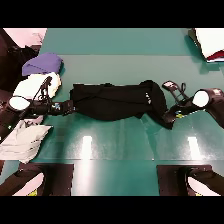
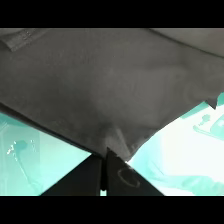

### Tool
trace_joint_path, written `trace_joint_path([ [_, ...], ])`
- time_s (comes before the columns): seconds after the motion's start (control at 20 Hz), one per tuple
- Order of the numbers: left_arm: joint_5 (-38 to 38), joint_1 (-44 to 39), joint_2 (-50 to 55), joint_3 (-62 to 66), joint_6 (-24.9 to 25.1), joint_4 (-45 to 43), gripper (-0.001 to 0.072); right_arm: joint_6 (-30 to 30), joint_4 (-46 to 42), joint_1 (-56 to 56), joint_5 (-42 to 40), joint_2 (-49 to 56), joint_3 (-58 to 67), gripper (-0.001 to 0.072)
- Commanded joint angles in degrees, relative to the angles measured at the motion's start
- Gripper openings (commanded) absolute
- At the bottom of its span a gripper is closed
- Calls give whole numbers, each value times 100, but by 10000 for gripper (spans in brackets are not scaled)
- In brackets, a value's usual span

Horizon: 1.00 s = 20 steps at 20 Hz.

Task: Fold the shirts.

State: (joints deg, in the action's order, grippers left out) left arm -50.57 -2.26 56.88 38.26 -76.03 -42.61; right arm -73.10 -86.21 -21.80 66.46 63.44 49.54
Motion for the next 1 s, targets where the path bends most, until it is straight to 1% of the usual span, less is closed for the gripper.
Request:
trace_joint_path([
  [0.0,-44,-2,-4,7,0,-7,26,22,-229,-249,-144,238,-61,328],
  [0.15,-105,-2,-4,7,2,-66,26,22,-190,-249,-157,503,-61,326],
  [0.2,-125,-2,-4,7,2,-83,26,22,-208,-249,-162,527,-59,309],
  [0.25,-144,-2,-4,7,0,-81,26,22,-208,-249,-203,516,-59,184],
  [0.3,-170,-2,-4,7,0,-76,26,22,-208,-247,-273,459,-59,28],
  [0.4,-260,0,-4,33,-13,-11,26,7,-195,-245,-474,177,-48,21],
  [0.5,-719,127,-4,407,-24,-20,26,-136,-197,-184,-422,-188,216,20],
  [0.6,-1388,457,-4,1266,-22,-13,26,-605,-179,155,-398,-601,737,20],
  [0.7,-1902,833,-4,2396,-24,59,26,-1117,-118,715,-387,-916,1331,20],
  [0.75,-2048,1010,-4,2979,-26,144,26,-1266,238,1152,-374,-1049,1650,20],
  [0.8,-2144,1176,-4,3622,-26,210,26,-1300,839,1670,-343,-1132,1965,20],
  [0.95,-2055,1434,-4,5333,-164,260,26,-1294,2911,3320,-59,-1180,2750,20],
])
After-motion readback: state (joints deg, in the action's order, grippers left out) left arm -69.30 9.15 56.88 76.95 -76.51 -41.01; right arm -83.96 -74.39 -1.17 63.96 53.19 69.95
